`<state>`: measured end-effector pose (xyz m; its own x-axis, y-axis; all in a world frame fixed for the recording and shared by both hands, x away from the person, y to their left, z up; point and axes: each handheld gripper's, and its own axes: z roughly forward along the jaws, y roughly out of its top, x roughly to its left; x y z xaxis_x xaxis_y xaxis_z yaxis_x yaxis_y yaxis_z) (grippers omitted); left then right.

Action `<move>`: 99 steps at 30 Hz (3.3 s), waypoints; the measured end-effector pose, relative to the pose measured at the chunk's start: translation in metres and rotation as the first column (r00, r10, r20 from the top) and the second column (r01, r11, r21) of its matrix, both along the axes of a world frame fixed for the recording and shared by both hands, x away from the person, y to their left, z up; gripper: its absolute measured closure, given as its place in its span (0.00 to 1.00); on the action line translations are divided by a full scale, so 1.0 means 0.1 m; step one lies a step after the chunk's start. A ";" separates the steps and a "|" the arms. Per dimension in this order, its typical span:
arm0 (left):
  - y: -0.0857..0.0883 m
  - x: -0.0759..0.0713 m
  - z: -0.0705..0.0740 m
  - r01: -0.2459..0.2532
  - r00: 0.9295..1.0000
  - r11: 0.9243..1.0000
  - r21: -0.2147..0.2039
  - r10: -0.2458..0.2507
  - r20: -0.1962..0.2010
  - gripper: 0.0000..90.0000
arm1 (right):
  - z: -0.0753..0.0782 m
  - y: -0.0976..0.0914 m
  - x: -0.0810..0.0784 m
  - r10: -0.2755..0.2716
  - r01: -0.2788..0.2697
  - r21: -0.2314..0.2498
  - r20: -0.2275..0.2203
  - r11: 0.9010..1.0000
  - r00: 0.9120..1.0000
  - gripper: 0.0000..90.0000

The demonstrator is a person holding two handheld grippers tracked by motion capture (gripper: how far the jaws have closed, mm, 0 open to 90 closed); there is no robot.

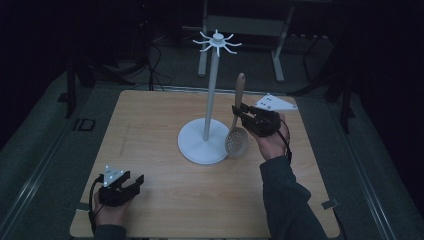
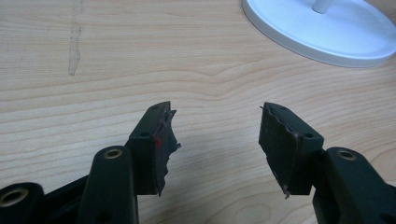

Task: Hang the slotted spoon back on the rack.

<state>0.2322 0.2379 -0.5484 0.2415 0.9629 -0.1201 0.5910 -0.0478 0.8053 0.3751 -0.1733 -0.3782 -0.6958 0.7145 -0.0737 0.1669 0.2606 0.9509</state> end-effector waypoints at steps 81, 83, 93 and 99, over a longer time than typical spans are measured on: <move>0.00 0.01 0.00 0.003 1.000 1.000 0.002 -0.003 -0.003 0.50 | 0.49 0.23 0.27 0.019 -0.019 0.009 -0.047 1.000 0.999 0.83; 0.00 0.01 0.00 0.004 1.000 1.000 0.002 -0.004 -0.003 0.50 | 0.49 0.24 0.28 0.021 -0.021 0.010 -0.049 1.000 0.999 0.83; -0.01 0.02 0.00 0.007 1.000 1.000 0.004 -0.007 -0.004 0.50 | 0.49 0.31 0.32 0.018 -0.018 0.005 -0.062 1.000 0.998 0.83; -0.01 0.02 0.00 0.008 1.000 1.000 0.004 -0.008 -0.003 0.50 | 0.49 0.35 0.35 0.018 -0.018 -0.004 -0.067 1.000 0.998 0.83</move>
